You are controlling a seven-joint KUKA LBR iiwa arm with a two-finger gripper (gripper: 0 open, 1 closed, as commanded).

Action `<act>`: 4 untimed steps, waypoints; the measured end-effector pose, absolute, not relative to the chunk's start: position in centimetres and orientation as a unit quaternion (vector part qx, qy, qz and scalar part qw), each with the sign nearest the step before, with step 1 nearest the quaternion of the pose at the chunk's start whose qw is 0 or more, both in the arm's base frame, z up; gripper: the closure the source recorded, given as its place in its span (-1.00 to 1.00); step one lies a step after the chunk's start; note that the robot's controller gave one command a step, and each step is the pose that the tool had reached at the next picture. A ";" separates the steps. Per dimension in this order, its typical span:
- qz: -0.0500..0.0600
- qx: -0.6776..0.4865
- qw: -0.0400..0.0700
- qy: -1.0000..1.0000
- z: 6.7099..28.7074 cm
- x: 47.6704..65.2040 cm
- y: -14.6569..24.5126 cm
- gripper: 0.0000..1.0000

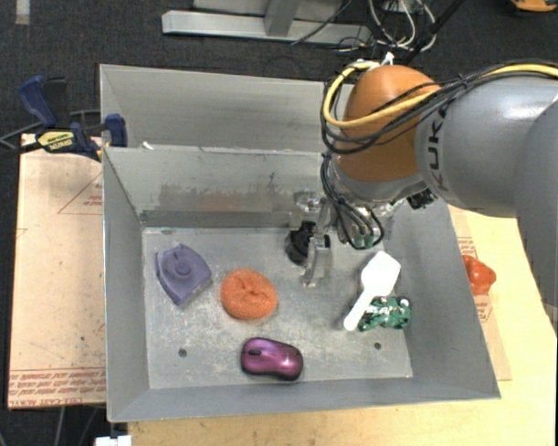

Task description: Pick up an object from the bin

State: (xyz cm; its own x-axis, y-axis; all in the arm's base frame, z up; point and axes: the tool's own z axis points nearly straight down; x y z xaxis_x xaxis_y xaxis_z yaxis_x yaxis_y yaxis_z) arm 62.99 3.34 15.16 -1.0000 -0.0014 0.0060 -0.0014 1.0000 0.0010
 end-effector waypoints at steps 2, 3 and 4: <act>-0.001 0.031 -0.003 -1.000 12.4 60.9 2.9 -1.00; 0.000 0.114 0.001 -0.993 9.4 59.3 4.4 -1.00; -0.001 0.220 -0.001 -0.976 9.3 56.4 4.9 -1.00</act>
Offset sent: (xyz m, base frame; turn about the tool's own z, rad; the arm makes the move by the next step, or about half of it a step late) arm -0.0596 -0.0123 -0.0816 -0.1520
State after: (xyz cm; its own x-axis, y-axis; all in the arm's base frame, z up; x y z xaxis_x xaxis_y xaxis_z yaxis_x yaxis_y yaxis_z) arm 56.42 4.94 9.32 -0.9035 -0.4285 -0.0023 -0.4285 0.9035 0.0018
